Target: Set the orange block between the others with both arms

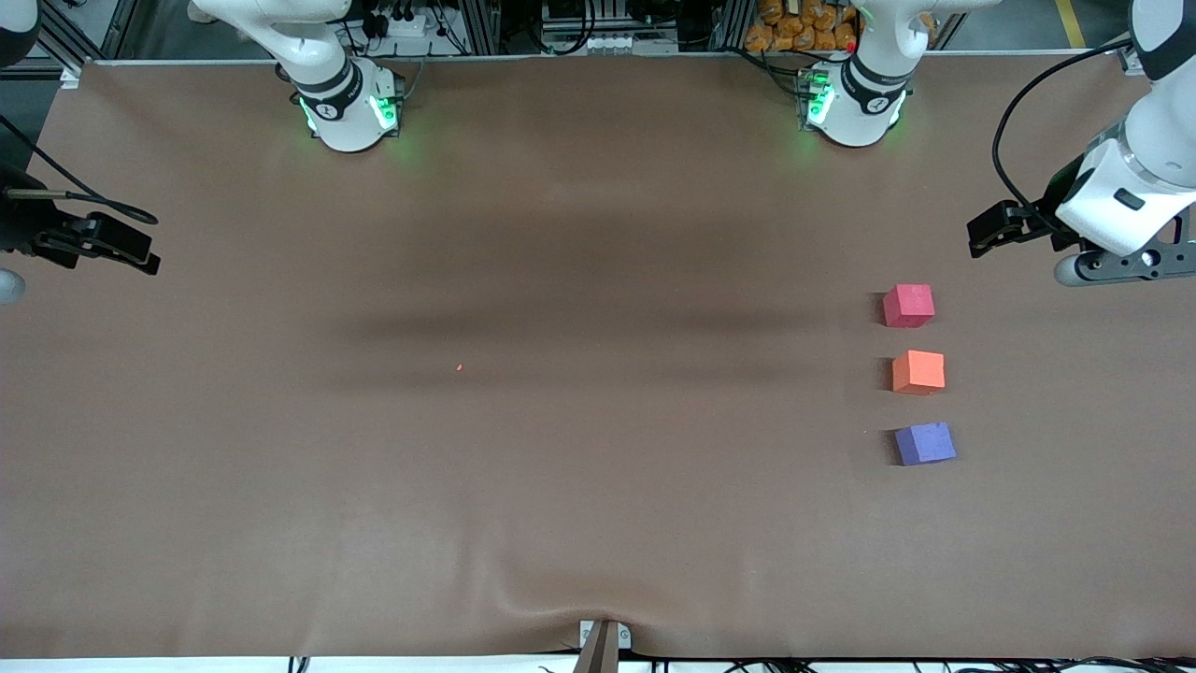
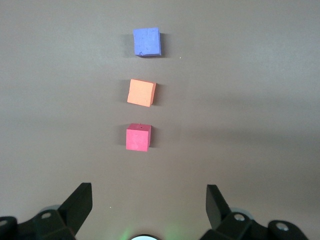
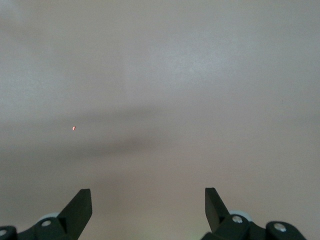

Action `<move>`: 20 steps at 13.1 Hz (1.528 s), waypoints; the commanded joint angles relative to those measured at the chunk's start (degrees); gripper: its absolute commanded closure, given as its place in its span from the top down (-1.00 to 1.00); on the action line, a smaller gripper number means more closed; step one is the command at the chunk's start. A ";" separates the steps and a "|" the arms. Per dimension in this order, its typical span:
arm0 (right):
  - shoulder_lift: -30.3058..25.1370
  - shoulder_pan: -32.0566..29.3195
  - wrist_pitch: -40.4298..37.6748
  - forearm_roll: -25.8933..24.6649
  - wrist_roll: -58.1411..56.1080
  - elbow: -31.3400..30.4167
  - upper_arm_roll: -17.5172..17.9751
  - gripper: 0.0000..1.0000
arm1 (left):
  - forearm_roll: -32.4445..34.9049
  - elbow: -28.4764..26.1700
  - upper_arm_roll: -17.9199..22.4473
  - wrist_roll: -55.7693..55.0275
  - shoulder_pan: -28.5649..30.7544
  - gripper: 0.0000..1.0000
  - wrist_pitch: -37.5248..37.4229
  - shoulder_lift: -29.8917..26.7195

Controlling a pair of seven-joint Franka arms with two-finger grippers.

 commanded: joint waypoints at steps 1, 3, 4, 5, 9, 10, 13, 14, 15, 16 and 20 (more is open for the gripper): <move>0.29 -0.62 -0.08 -1.00 -0.67 0.82 0.80 1.00 | -1.34 -2.65 2.47 0.64 -1.27 1.00 0.93 -3.56; 0.29 -0.53 0.01 -1.00 -0.67 0.82 0.80 1.00 | -1.42 -3.36 4.49 0.64 -2.85 1.00 1.80 -3.66; 0.29 -0.53 0.10 -1.00 -0.67 0.82 0.89 1.00 | -2.38 -3.36 4.59 0.56 -3.03 1.00 2.24 -3.57; 0.29 -0.53 0.27 -0.92 -0.67 0.82 0.89 1.00 | -3.09 -3.36 5.03 0.64 -3.03 1.00 2.34 -3.48; 0.47 -0.62 0.28 -0.92 -0.67 0.82 0.89 1.00 | -5.11 -2.84 7.57 0.47 -3.21 1.00 2.08 -3.57; 0.82 -0.62 0.28 -0.83 -0.67 0.82 0.89 1.00 | -5.11 -2.40 7.58 -0.14 -3.38 1.00 1.12 -3.57; 1.08 -0.35 0.28 -0.74 -0.58 0.82 0.98 1.00 | -4.94 -2.04 7.58 -0.23 -4.26 1.00 0.05 -3.31; 1.08 -0.35 0.28 -0.74 -0.67 0.82 0.98 1.00 | -4.94 -2.04 7.58 0.38 -4.35 1.00 0.14 -3.05; 1.08 -0.35 0.19 -0.74 -0.67 0.82 0.98 1.00 | -4.94 -2.04 7.58 0.56 -4.61 1.00 0.49 -2.96; 1.08 -0.35 0.10 -0.74 -0.67 0.90 0.98 1.00 | -4.76 -2.04 7.58 0.73 -4.88 1.00 0.58 -2.96; 1.00 -0.35 -0.08 -0.83 -0.49 0.90 0.98 1.00 | -3.10 -2.04 7.67 5.02 -5.67 1.00 1.72 -2.78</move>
